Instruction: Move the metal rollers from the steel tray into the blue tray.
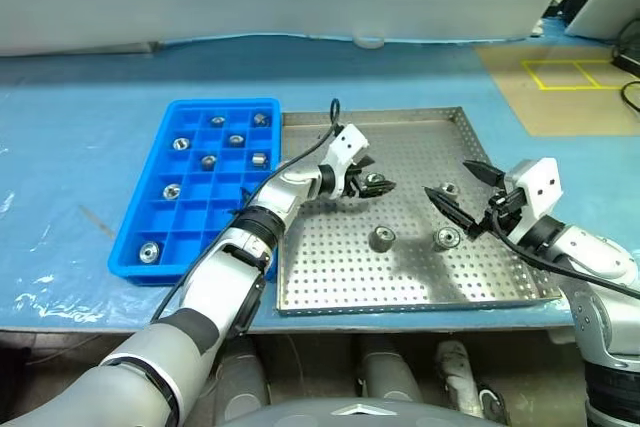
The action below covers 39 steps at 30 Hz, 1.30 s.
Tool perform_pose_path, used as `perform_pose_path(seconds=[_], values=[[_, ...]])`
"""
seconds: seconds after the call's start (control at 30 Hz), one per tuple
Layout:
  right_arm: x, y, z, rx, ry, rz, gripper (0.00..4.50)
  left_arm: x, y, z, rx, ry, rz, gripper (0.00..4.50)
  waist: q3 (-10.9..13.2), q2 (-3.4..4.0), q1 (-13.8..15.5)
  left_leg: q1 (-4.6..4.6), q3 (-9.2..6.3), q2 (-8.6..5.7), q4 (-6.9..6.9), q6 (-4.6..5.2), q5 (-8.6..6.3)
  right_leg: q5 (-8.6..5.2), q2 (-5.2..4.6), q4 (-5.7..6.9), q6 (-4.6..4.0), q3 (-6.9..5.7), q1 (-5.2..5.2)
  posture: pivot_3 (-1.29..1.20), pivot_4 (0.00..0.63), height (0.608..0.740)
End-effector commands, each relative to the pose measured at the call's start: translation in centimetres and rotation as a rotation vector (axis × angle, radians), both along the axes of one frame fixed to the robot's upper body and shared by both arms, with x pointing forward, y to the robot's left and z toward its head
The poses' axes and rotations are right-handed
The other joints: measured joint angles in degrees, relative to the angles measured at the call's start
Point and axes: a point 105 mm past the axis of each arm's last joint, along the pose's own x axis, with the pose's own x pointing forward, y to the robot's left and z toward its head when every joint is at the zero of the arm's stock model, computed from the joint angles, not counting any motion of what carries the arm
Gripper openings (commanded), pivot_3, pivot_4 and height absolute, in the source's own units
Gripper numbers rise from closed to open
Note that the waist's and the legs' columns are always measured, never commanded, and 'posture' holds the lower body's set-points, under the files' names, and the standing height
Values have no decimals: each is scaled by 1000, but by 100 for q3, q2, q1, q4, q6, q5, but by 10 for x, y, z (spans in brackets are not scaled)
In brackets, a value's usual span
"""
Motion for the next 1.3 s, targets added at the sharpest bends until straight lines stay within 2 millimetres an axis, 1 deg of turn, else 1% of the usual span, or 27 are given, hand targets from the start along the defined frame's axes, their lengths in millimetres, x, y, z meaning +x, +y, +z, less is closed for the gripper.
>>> perform_pose_path(seconds=[0.03,0.1,0.2,0.23,0.27,0.37,0.5,0.6,0.7,0.9,1.0,1.1,1.23,1.3], values=[[-10,7,9,5,-52,-4,4500,2,-9,3,39,-40,3,3976,0,0,-45,-2,5,-1,3,4,-2,-2,0,-4,8,7,-1,-544,150,740],[-13,6,8,2,-51,-13,4500,3,-13,0,47,-39,27,3976,0,0,-68,-7,10,-2,8,16,-10,-3,-1,-11,12,12,0,-544,150,740],[-13,3,9,-6,-54,-22,4500,5,-16,3,31,-47,49,3410,0,-1,-94,-15,23,-9,12,32,-20,-1,-5,-31,16,28,-2,-543,150,740],[-11,3,10,-8,-57,-16,4500,7,-14,4,28,-55,63,3144,0,-1,-95,-17,27,-10,12,36,-23,1,-6,-37,18,31,-2,-543,150,740],[-9,5,11,-9,-60,-6,4500,9,-12,4,25,-62,82,2761,0,-1,-94,-17,30,-10,12,39,-25,5,-6,-40,12,32,-2,-533,150,740],[-1,15,12,1,-55,47,4500,13,-8,9,-28,-59,126,1768,0,-1,-108,-16,37,-9,12,45,-29,17,-7,-47,-5,34,-2,-493,150,740],[3,40,5,53,16,202,4500,17,0,23,-163,-34,167,1768,0,-1,-79,-17,39,-8,7,47,-31,29,-7,-51,-15,33,-3,-384,150,740],[7,53,-2,55,80,310,4500,14,8,37,-246,-79,144,1768,0,0,-20,-22,39,-7,1,52,-35,31,-9,-64,-19,29,-1,-299,150,740],[16,63,-3,55,113,399,4500,8,25,53,-353,-114,164,1768,1,-2,65,-22,49,-7,-1,57,-43,34,-11,-76,-24,30,1,-219,150,740],[34,81,1,47,120,533,4500,-9,63,67,-378,-210,238,1768,1,-2,270,-18,55,3,0,60,-41,37,-10,-73,-30,27,1,-80,150,740],[40,90,3,54,122,590,4500,-18,79,67,-347,-246,281,1768,1,-2,413,-17,55,5,0,58,-41,38,-11,-70,-30,22,2,10,150,740],[47,103,2,54,136,664,4500,-27,98,66,-325,-277,343,1768,1,-2,486,-16,55,5,0,56,-42,38,-12,-69,-31,20,4,110,150,740],[58,122,3,49,137,753,4500,-35,119,57,-270,-293,451,1768,2,-2,647,-17,54,10,0,51,-41,39,-12,-65,-32,13,1,235,150,740],[62,129,4,45,138,791,4500,-38,127,56,-263,-297,493,1768,2,-3,756,-19,53,11,-1,48,-39,39,-11,-61,-32,12,-2,294,150,740]])
